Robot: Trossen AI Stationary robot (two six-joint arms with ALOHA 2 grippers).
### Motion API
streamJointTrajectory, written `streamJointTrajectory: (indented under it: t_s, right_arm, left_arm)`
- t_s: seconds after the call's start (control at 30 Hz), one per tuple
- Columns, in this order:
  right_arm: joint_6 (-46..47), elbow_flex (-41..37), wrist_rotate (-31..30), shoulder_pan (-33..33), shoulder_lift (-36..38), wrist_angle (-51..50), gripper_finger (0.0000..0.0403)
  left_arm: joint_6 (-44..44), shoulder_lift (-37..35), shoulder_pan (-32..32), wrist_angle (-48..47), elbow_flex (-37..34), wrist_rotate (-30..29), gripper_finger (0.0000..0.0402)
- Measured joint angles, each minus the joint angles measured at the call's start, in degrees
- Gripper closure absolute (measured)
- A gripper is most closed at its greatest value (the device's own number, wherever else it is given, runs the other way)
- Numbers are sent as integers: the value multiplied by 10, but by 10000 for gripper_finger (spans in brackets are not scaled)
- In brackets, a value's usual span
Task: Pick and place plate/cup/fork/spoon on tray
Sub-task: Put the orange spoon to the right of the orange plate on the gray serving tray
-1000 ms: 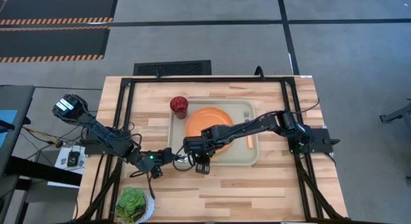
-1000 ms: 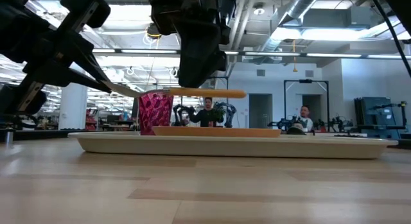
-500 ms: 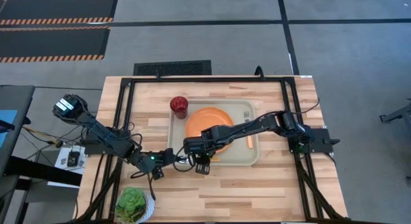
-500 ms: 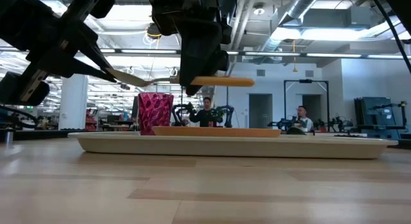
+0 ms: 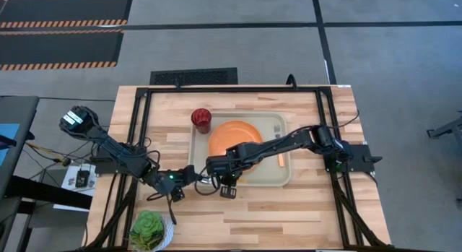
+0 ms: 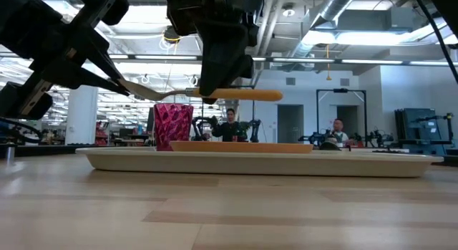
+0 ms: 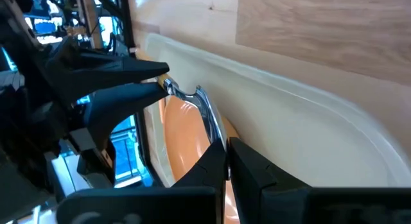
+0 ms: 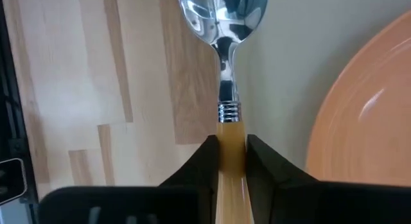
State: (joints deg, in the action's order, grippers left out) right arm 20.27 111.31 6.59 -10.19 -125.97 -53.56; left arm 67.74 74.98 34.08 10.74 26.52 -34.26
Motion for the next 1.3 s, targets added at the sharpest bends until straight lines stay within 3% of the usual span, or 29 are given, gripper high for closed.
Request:
streamJointTrajectory:
  t_s: [0.27,0.6,0.77,0.87,0.97,1.3]
  right_arm:
    - [1,0,-3,-1,0,4,337]
    - [19,0,-13,5,0,5,339]
    - [42,0,-23,5,0,-4,339]
    - [53,0,-37,5,5,-17,339]
    - [67,0,-58,3,14,-60,339]
    - [103,-17,-93,-15,18,-105,356]
  left_arm:
    - [-63,-5,26,1,0,-36,389]
    - [-163,-60,40,-54,0,-65,282]
    - [-325,-126,38,-69,-2,-46,254]
    - [-417,-175,34,-69,-26,-10,262]
    - [-468,-230,34,-49,-66,-14,284]
    - [-529,-396,33,43,-172,-31,365]
